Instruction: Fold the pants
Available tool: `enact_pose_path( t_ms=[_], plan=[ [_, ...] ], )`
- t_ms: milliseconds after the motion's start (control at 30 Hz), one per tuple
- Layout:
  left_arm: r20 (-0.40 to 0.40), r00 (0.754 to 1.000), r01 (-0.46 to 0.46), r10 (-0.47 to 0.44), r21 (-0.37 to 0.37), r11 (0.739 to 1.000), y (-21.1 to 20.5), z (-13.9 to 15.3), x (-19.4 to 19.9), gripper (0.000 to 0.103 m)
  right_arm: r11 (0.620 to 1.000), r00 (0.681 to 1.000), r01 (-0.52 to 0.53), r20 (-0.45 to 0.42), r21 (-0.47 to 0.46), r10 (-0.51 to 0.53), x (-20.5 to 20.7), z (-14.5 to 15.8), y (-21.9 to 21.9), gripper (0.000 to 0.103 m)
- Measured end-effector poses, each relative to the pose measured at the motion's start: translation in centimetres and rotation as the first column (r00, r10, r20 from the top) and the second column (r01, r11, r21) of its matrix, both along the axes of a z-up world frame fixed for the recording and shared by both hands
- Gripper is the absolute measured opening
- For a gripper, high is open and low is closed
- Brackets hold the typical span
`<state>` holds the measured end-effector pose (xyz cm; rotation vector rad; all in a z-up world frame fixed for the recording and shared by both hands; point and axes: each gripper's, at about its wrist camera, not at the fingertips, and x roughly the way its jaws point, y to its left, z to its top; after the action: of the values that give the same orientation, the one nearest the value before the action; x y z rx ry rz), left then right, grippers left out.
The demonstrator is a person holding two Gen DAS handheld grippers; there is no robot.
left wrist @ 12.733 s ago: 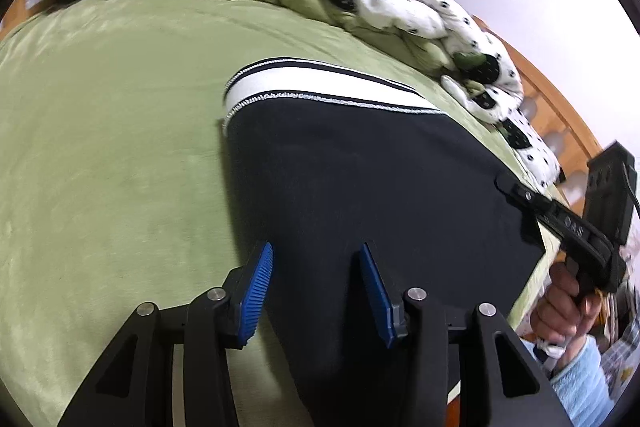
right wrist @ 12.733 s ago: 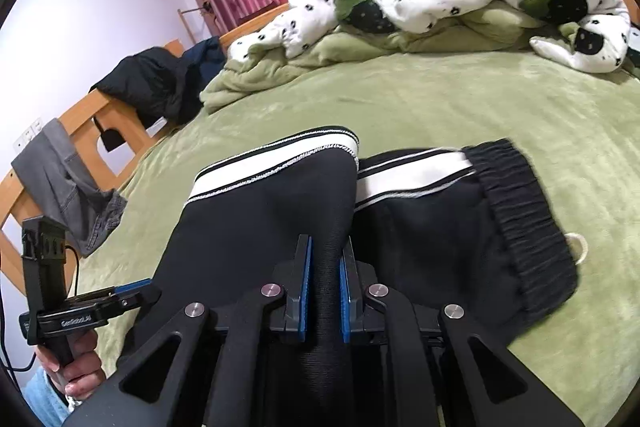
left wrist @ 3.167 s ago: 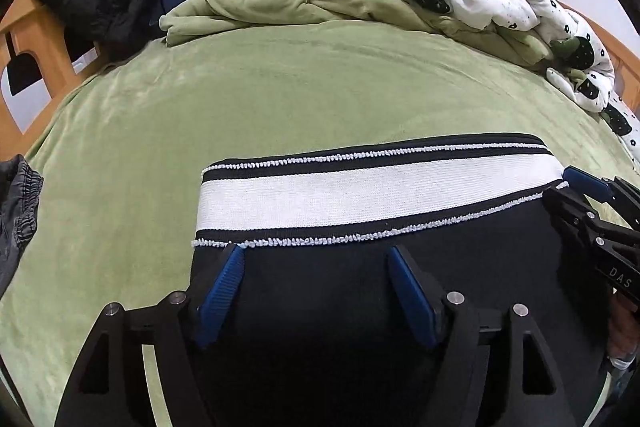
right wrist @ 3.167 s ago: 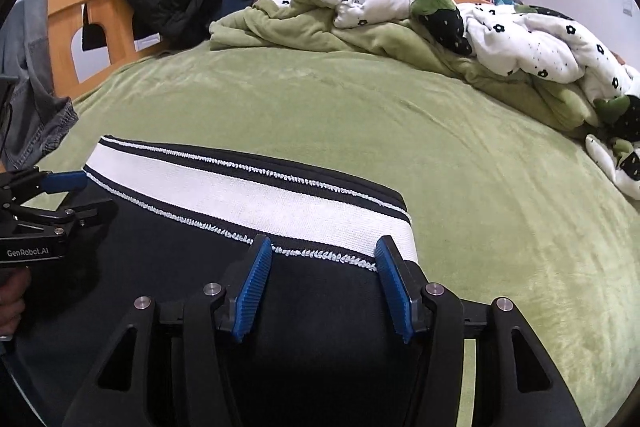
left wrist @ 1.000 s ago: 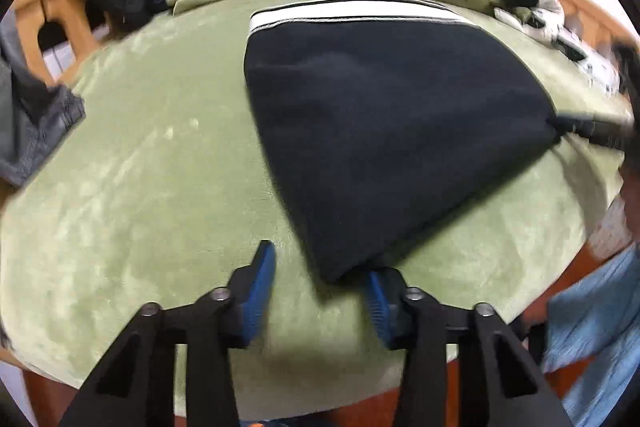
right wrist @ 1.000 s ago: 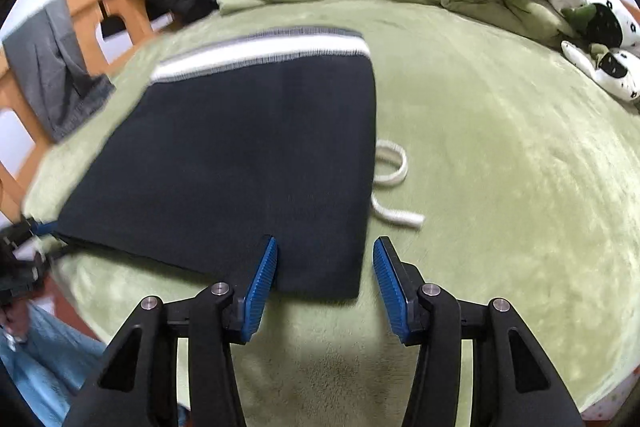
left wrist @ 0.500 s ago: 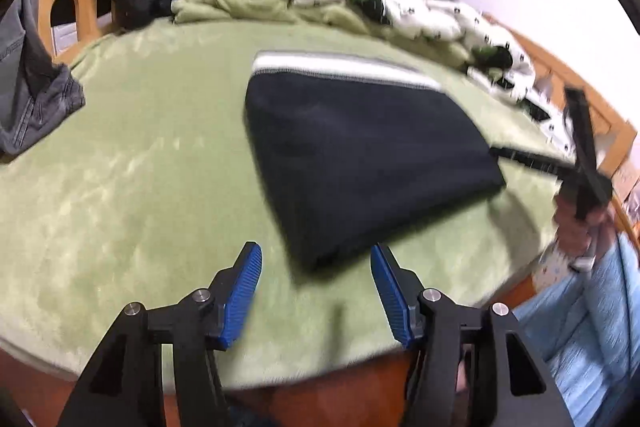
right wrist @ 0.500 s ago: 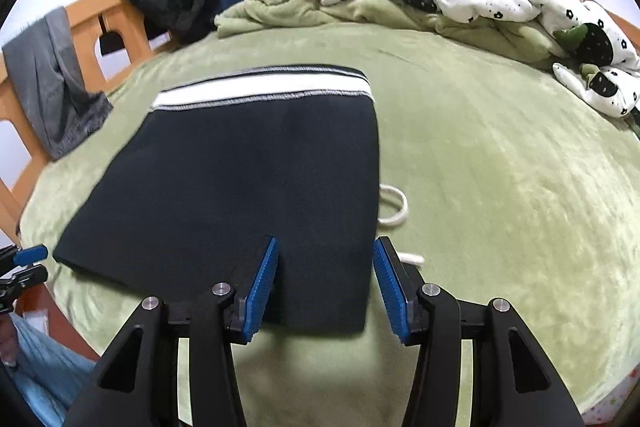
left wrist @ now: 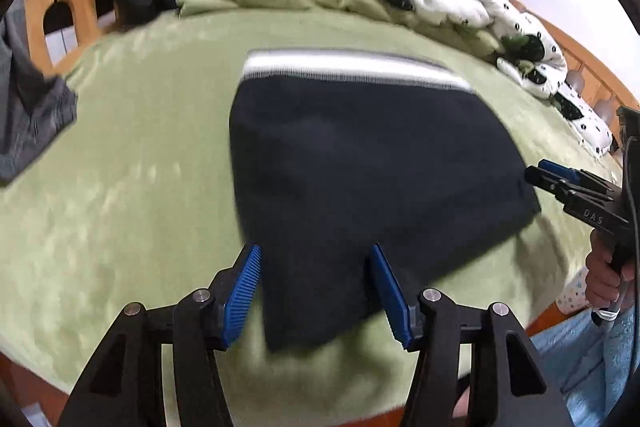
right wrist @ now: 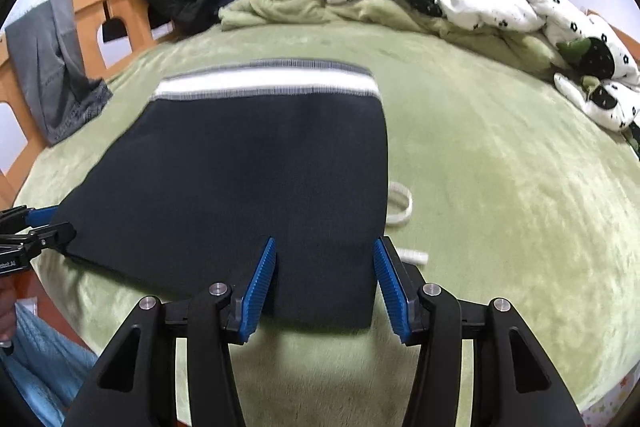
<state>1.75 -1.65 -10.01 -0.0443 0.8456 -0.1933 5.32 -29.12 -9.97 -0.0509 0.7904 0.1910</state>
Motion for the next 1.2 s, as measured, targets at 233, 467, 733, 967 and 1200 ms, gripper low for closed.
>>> enact_pose_path(
  t_ms=[233,467,733,967,1200],
  plan=[
    [0.114,0.993,-0.01,0.014,-0.028,1.0,-0.1,3.6,7.5,0.055,1.0,0.998,-0.019,0.053,-0.025,0.021,7.0,2.9,0.7,0.05],
    [0.003,0.996,-0.086,0.086,-0.029,0.996,0.1,-0.1,15.1,0.055,0.999,1.0,0.016,-0.019,0.045,-0.015,15.2,0.4,0.7,0.047],
    [-0.054,0.993,-0.108,0.104,-0.079,0.991,0.2,-1.0,16.3,0.055,1.0,1.0,0.029,-0.005,-0.011,-0.029,16.1,-0.2,1.5,0.048],
    [-0.057,0.995,-0.086,0.08,-0.109,0.99,-0.3,1.6,12.4,0.056,0.997,0.995,0.08,-0.053,0.014,-0.079,13.0,2.2,0.0,0.049],
    [0.054,0.997,-0.051,0.057,-0.108,0.993,-0.9,6.5,3.9,0.066,0.993,0.99,0.097,0.097,0.073,-0.104,3.1,9.5,-0.2,0.072]
  ],
)
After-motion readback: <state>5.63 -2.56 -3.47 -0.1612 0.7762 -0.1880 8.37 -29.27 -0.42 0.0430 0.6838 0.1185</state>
